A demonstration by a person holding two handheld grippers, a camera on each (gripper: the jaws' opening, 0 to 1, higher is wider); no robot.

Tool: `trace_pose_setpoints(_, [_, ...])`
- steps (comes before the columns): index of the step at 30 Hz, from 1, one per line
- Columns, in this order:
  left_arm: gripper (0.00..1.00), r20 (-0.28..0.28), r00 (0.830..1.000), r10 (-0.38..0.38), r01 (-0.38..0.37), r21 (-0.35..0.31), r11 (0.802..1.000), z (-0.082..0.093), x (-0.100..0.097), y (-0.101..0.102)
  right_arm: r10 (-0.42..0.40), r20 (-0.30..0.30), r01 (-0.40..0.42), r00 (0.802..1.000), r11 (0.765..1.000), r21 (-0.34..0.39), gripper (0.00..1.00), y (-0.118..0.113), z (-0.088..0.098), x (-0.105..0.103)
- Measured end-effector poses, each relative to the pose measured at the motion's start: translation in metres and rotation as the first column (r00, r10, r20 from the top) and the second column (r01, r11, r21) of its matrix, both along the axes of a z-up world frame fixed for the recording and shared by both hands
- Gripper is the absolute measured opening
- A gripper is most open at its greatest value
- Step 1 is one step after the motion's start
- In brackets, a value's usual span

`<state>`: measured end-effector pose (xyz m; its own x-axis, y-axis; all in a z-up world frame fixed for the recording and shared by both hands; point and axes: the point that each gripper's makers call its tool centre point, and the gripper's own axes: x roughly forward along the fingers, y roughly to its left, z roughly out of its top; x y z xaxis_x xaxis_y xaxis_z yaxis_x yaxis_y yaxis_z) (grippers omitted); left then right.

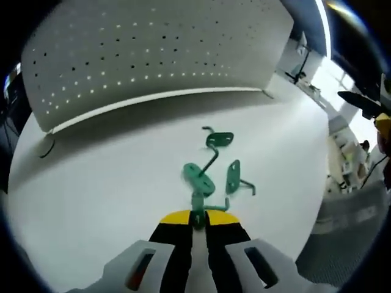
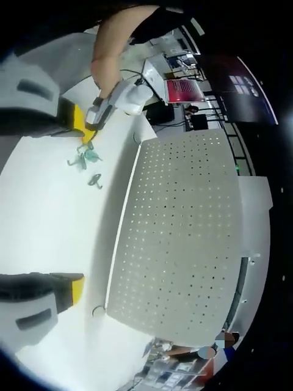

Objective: Insert the hook assembly into the mounting plate slot until the hook locks in place.

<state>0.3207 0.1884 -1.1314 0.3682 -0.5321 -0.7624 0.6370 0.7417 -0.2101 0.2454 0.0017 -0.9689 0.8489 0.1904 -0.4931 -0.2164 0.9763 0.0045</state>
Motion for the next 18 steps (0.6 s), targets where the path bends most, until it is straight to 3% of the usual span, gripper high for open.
trace_pose_setpoints(5, [0.07,0.009,1.000,-0.015,0.015,0.010,1.000,-0.0011,0.0004,0.0013,-0.007,-0.008,0.007,1.000,1.000,0.005,0.87,0.0013,-0.0031,-0.0026])
trace_pose_setpoints(8, [0.04,0.045,0.996,-0.071,0.070,0.029,0.997,-0.0016,0.0005,0.0015,-0.010,0.002,0.010,1.000,1.000,-0.003,0.86,0.0015,-0.0021,-0.0031])
trace_pose_setpoints(10, [0.04,0.025,0.998,-0.062,0.062,0.016,0.998,-0.0012,0.0001,0.0020,-0.024,0.007,0.024,1.000,1.000,-0.006,0.86,-0.0004,-0.0023,-0.0030])
trace_pose_setpoints(18, [0.03,0.038,0.996,-0.075,0.074,0.017,0.997,-0.0007,0.0016,0.0029,-0.033,-0.006,0.033,0.999,0.999,0.018,0.86,0.0044,-0.0065,-0.0060])
